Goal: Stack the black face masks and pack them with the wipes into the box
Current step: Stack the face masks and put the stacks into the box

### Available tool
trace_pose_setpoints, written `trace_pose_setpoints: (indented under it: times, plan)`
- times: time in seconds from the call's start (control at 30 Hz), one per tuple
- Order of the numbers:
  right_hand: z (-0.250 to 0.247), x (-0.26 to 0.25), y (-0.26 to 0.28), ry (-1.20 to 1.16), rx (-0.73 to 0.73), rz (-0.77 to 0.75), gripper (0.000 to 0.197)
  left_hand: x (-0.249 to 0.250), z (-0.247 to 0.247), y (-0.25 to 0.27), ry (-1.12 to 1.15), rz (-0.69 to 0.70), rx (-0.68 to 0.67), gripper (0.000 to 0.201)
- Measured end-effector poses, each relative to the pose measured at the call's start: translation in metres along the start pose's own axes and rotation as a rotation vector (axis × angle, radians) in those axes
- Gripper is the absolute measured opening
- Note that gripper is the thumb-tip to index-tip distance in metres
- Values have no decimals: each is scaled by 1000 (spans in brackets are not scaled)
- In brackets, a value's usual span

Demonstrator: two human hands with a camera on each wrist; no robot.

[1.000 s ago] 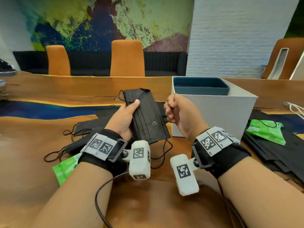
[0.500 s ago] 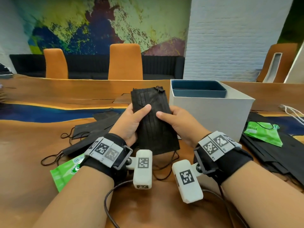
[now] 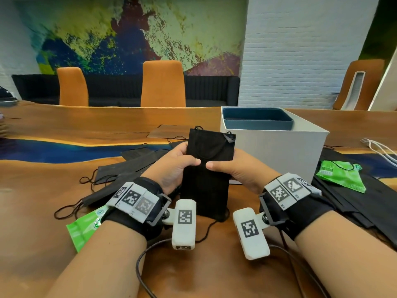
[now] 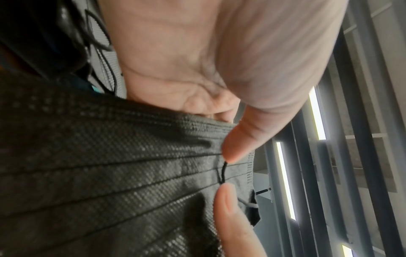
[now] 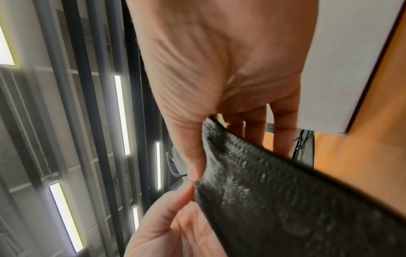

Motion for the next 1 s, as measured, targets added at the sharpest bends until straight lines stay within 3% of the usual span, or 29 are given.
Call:
trace_pose_setpoints:
  times: [0.1, 0.23, 0.33, 0.4, 0.57, 0.67, 0.77, 0.87, 1.0]
  plan:
    - [0, 7, 2, 58, -51, 63, 39, -1, 0, 1, -27, -12, 46, 45]
    - [-13, 2, 1, 88, 136, 2, 25, 16, -4, 13, -26, 68, 88, 32]
    - [-23, -14, 2, 4, 250, -89, 17, 35, -21, 20, 11, 141, 203, 21]
    - [-28, -27, 3, 12, 273, -144, 13, 44, -28, 21, -145, 115, 288, 18]
    - [-33, -41, 4, 25, 264, -180, 14, 45, -35, 14, -799, -138, 377, 5]
    - [-28, -41, 5, 33, 247, -167, 12, 40, -36, 15, -1066, -270, 415, 18]
    - [-23, -41, 6, 27, 218, -160, 10, 36, -32, 19, -1192, -349, 445, 39]
    - [-22, -43, 7, 28, 194, -152, 9, 28, -25, 21, -1407, -440, 371, 73]
    - [-25, -44, 7, -3, 193, -145, 11, 21, -15, 23, -1599, -481, 316, 84]
Point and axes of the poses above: each hand's wrist, its own y-axis away from the middle knuckle, its own z-axis out of the palm, x = y × z, the point moved 4 cm from there along -y, towards the middle knuckle, and after that the axes turned 12 degrees about -z, right-handed, at the moved point
